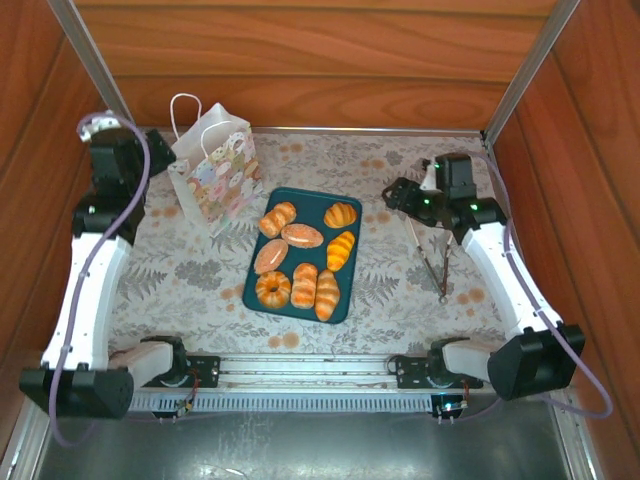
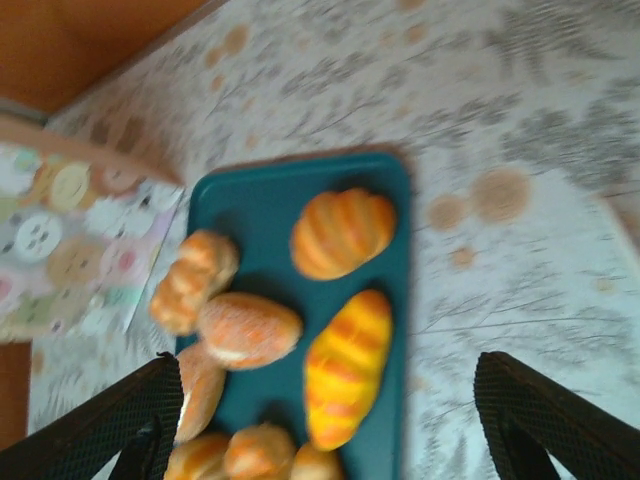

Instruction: Place the fake bread into the paper bag

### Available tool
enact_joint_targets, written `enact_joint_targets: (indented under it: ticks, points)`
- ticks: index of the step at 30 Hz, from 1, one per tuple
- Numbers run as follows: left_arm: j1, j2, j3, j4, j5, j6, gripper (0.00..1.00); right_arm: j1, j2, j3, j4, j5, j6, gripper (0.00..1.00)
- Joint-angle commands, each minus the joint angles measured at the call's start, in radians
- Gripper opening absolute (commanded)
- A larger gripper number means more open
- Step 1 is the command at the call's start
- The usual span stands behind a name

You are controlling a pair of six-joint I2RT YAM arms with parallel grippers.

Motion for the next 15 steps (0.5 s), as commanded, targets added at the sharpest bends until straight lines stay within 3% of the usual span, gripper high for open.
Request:
enact_joint_targets:
  ticks: [1,8,15]
  points:
    - [0.024,0.141,0.159,-0.117,0.088,0.038,0.94,0.108,0.059,0.15,-0.133,-0.004,0.057,0.8]
    - [0.096,0.417,0.488,-0.236,0.258,0.057,0.94,0.268,0.272,0.494,-0.17,-0.035,0.168,0.77]
    - [0.111,0.553,0.651,-0.274,0.374,0.053,0.91,0.402,0.527,0.854,-0.188,-0.09,0.255,0.75]
